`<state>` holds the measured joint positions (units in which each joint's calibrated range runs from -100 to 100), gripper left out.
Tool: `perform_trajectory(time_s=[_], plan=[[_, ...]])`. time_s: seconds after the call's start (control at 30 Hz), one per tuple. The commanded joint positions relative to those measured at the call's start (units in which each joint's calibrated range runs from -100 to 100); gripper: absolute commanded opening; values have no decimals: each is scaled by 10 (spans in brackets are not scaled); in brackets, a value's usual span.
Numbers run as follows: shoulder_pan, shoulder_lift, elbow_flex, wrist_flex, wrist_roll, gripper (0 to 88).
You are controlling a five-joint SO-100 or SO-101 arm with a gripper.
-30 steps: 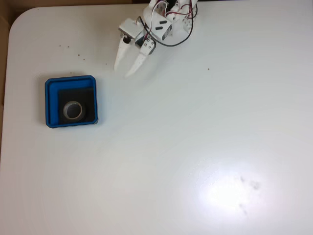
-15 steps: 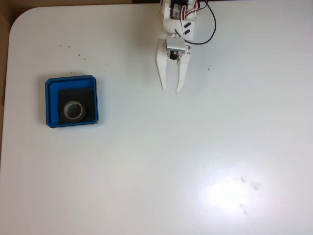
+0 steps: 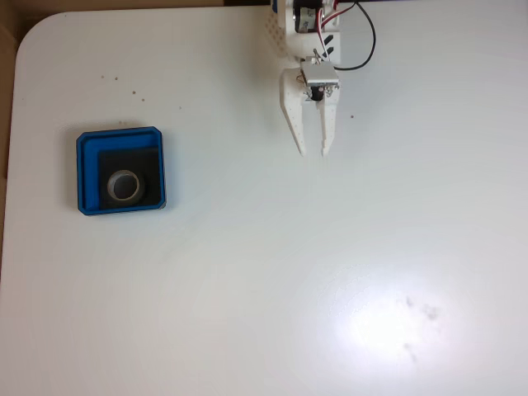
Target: Pick the black tape roll and drop it in the blue box
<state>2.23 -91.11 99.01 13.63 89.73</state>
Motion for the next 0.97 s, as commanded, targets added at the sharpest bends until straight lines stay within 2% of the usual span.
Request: perform_trajectory(time_s=[0.0,0.93], plan=[[1,-7,9,-12,2,36],[3,-6,9,-12,1,25]])
